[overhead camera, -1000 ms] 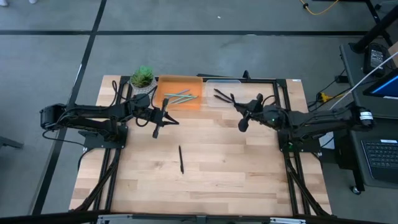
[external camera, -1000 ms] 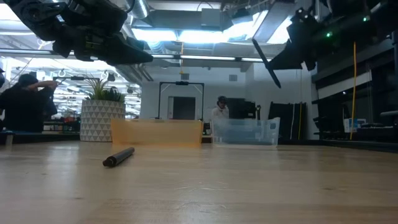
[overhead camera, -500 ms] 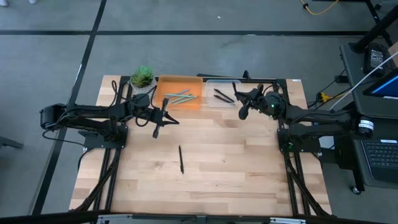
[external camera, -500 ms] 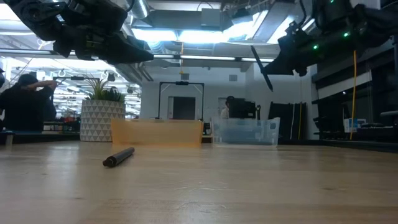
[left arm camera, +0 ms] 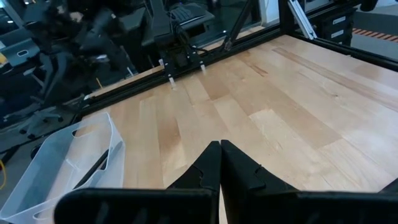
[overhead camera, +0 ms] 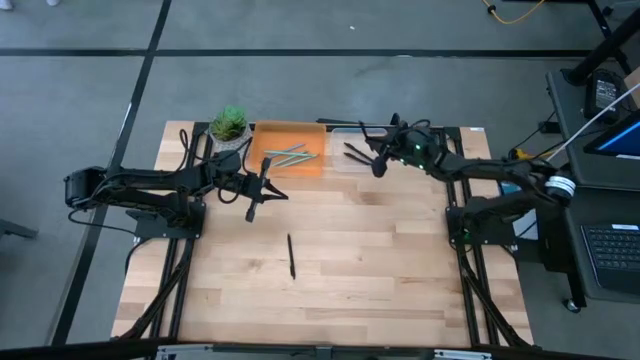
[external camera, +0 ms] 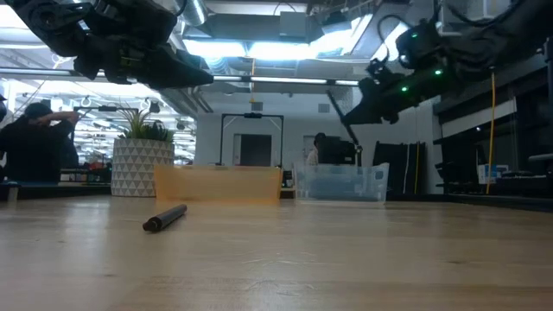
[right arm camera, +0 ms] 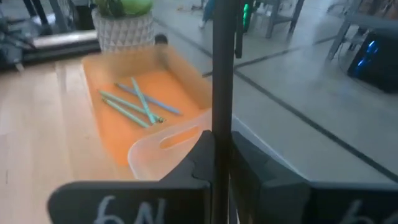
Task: Sort pens & pencils
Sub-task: Put the black pen into the transparent bin
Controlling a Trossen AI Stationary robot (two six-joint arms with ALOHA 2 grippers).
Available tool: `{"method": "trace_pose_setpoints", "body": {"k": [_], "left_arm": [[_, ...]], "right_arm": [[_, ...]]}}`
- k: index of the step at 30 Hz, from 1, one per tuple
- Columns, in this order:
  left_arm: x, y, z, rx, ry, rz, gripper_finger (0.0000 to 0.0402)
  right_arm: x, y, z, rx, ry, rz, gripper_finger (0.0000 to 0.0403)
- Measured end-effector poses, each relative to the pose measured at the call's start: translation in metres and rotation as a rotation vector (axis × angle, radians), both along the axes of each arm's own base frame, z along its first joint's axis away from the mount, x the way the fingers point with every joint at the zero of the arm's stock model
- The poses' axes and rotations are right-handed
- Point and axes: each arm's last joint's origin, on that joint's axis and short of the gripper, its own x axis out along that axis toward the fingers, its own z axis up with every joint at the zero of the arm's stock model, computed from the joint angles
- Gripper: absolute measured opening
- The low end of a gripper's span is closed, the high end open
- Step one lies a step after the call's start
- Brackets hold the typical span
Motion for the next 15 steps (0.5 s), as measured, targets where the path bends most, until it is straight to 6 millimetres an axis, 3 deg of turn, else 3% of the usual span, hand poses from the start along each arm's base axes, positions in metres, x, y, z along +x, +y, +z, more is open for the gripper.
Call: {"method": "trace_pose_setpoints", "body": {"k": [9,15], "left_arm": [[0.0,0.001,0.0,0.006,0.004,0.025,0.0],[0.0,0.002,-0.001,0.011,0.01,0.048,0.0]], "right_arm": [[0.022,-0.025,-0.007,0.2,0.293,0.042,0.0029],[0.032,-0.032,0.009,0.275,0.451,0.063,0.0029]]}}
